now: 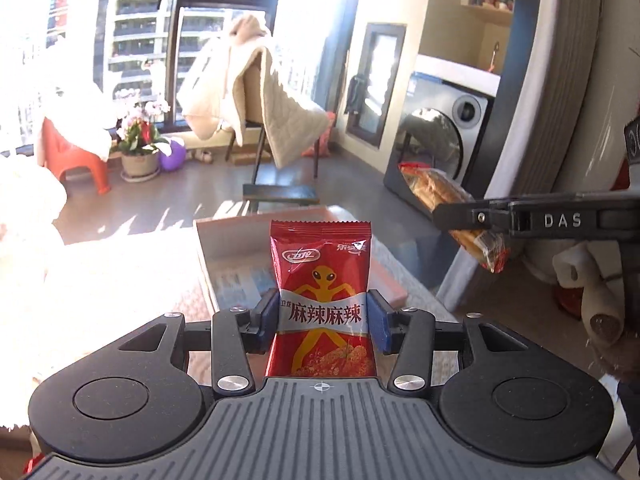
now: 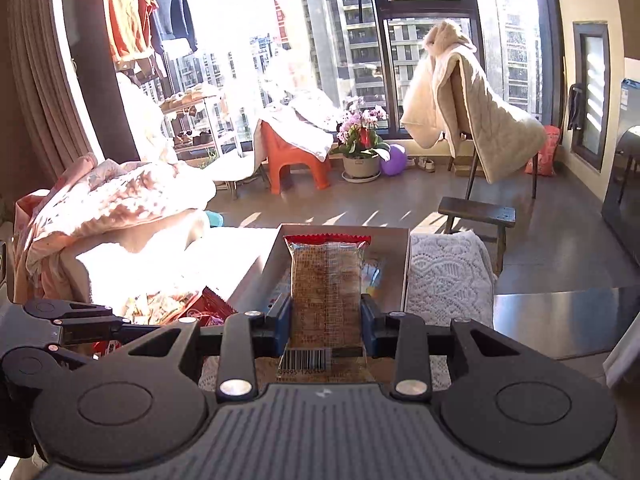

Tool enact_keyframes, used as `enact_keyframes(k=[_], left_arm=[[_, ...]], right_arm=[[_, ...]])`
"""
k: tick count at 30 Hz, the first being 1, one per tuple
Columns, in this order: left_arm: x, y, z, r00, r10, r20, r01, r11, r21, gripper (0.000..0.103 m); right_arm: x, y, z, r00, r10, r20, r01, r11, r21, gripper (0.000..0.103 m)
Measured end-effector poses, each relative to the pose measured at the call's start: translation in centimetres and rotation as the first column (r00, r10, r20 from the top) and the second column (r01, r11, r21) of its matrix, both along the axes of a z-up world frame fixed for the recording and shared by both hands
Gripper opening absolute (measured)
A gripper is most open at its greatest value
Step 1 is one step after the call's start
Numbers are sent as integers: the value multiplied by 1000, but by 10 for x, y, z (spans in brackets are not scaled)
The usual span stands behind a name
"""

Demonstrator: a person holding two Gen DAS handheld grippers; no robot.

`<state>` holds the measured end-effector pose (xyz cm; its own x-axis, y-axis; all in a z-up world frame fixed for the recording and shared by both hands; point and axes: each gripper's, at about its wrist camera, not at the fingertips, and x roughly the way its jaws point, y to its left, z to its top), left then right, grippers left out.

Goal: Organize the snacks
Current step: 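Lower both packets into the pink box and open both tools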

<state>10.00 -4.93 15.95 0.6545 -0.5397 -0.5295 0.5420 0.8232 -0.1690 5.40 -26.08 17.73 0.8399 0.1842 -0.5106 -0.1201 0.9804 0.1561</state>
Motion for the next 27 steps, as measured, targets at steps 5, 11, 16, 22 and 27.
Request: enact_keyframes(k=[5, 11, 16, 22, 27], left_arm=[[78, -7, -10, 998, 31, -56, -43, 976, -215, 60], [121, -11, -63, 975, 42, -219, -74, 987, -144, 54], [84, 36, -57, 982, 56, -179, -73, 994, -86, 54], [32, 111, -54, 973, 179, -145, -176, 984, 29, 54], [12, 182, -69, 918, 359, -168, -352, 933, 68, 54]], right_arm=[[65, -2, 1, 999, -38, -27, 39, 999, 20, 35], [111, -3, -31, 986, -94, -137, 93, 996, -9, 43], [108, 10, -50, 983, -80, -163, 72, 996, -57, 48], [111, 90, -64, 979, 99, -180, -117, 988, -96, 49], [114, 179, -78, 942, 267, -203, -294, 949, -114, 54]])
